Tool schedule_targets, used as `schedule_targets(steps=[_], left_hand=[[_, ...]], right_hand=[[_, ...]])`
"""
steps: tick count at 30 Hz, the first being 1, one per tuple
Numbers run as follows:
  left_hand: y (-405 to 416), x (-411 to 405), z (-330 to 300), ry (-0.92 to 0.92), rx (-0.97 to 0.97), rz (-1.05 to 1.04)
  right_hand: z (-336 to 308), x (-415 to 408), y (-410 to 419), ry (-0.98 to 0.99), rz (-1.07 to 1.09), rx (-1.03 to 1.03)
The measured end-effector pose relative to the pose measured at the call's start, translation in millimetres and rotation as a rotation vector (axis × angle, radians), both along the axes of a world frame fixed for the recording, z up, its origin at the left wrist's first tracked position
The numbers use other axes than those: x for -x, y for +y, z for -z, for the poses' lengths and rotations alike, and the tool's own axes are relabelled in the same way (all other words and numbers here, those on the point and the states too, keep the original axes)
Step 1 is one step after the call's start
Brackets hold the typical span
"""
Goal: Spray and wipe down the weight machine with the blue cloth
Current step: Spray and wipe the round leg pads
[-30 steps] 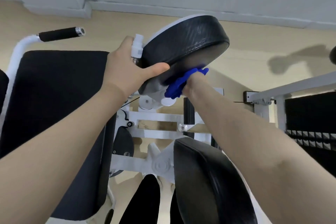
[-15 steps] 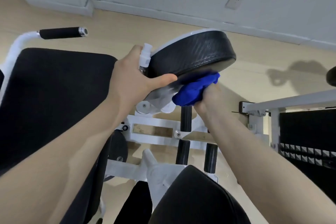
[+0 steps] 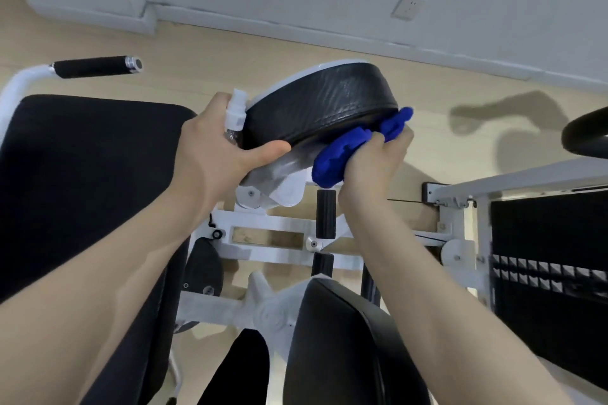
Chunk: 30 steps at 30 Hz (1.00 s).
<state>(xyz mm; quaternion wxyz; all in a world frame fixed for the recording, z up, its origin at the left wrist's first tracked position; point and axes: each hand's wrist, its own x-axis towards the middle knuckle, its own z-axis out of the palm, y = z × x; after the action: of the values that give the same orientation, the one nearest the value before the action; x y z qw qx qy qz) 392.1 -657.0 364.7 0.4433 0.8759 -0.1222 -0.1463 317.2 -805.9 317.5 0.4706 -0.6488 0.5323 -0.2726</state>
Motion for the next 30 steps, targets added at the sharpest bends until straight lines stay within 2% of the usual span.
schedule_targets(steps=[2, 6, 8, 13, 14, 16, 18, 19, 21, 24, 26, 28, 30], left_hand=[[-0.1, 0.2, 0.0, 0.003, -0.010, 0.004], [1.0, -0.7, 4.9, -0.066, -0.007, 0.002], [-0.1, 0.8, 5.5, -0.086, 0.003, 0.007], [-3.3, -2.4, 5.7, -0.103, -0.016, 0.024], [-3.9, -4.3, 5.1, -0.110, -0.029, 0.035], [-4.2, -7.5, 5.5, -0.115, -0.040, 0.045], [-4.5, -8.1, 6.4, -0.115, -0.032, 0.057], [-4.6, -8.6, 7.9, -0.115, -0.028, 0.060], [-4.7, -11.6, 10.4, -0.119, -0.026, 0.056], [-9.3, -18.3, 10.2, -0.119, -0.015, 0.089], [-14.5, -26.2, 7.9, -0.119, -0.014, 0.126], [-20.5, -36.4, 6.7, -0.090, -0.024, 0.184], [-26.5, -45.2, 5.0, -0.084, -0.053, 0.256]], right_hand=[[7.7, 9.8, 11.3, -0.021, -0.133, 0.227], [46.7, 32.1, 4.0, 0.170, -0.673, 0.500], [33.7, 36.7, -16.6, 0.157, -0.694, 0.471], [-7.8, 29.6, -28.5, 0.070, -0.603, 0.730], [0.6, 29.8, -25.9, 0.077, -0.640, 0.843], [28.3, 37.3, -26.3, 0.204, -0.792, 0.882], [64.6, 44.7, -35.5, 0.373, -1.004, 1.178], [72.6, 47.3, -38.7, 0.387, -1.066, 1.231], [66.1, 40.2, -37.0, 0.254, -0.989, 1.380], [19.3, 19.9, -27.7, -0.161, -0.846, 1.589], [7.2, 6.2, -30.7, -0.242, -0.881, 1.720], [21.4, 3.1, -43.6, -0.138, -1.063, 1.884], [44.1, 14.2, -60.6, 0.078, -1.308, 1.962]])
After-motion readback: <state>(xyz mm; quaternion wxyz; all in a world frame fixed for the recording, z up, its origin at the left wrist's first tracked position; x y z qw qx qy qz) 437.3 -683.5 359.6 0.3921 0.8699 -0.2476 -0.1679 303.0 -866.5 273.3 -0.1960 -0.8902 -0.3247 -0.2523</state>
